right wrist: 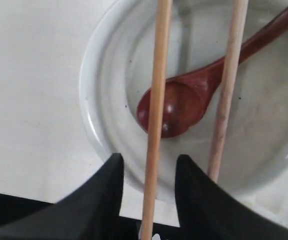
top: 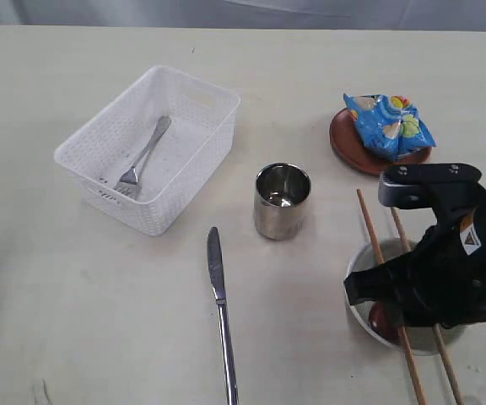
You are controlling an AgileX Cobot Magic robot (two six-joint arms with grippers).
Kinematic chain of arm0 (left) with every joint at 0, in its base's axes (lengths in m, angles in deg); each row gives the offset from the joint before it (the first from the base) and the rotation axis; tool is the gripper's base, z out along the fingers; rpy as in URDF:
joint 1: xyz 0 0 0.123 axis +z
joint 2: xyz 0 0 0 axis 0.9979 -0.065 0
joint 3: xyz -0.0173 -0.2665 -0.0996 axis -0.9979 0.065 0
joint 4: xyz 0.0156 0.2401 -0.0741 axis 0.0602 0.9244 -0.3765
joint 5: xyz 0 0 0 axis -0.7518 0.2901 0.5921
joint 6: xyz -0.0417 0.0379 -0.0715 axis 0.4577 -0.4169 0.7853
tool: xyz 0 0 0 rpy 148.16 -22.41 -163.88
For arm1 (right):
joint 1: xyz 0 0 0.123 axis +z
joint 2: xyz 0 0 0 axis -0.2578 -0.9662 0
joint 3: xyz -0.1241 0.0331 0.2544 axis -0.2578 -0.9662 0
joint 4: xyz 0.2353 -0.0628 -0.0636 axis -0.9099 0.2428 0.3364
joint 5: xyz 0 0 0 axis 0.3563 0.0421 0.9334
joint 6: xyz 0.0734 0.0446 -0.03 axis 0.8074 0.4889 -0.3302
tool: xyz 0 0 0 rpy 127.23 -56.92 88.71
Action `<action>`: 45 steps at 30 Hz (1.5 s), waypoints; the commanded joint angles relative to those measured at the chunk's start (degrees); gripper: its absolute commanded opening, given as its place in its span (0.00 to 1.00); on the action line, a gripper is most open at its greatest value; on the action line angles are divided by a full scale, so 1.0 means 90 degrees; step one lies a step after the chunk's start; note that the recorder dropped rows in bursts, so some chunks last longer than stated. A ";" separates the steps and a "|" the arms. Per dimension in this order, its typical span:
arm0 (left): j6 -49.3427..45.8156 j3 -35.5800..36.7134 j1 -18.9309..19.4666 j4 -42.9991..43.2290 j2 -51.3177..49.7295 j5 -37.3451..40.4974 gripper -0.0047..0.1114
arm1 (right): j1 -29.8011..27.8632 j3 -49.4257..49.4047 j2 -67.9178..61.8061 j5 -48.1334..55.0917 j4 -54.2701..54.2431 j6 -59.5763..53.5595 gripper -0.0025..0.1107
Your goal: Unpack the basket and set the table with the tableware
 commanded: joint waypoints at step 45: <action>-0.0005 0.0012 -0.0046 0.0029 0.0021 -0.0031 0.04 | -0.0043 0.0496 -0.0988 -0.0185 0.1207 -0.0216 0.56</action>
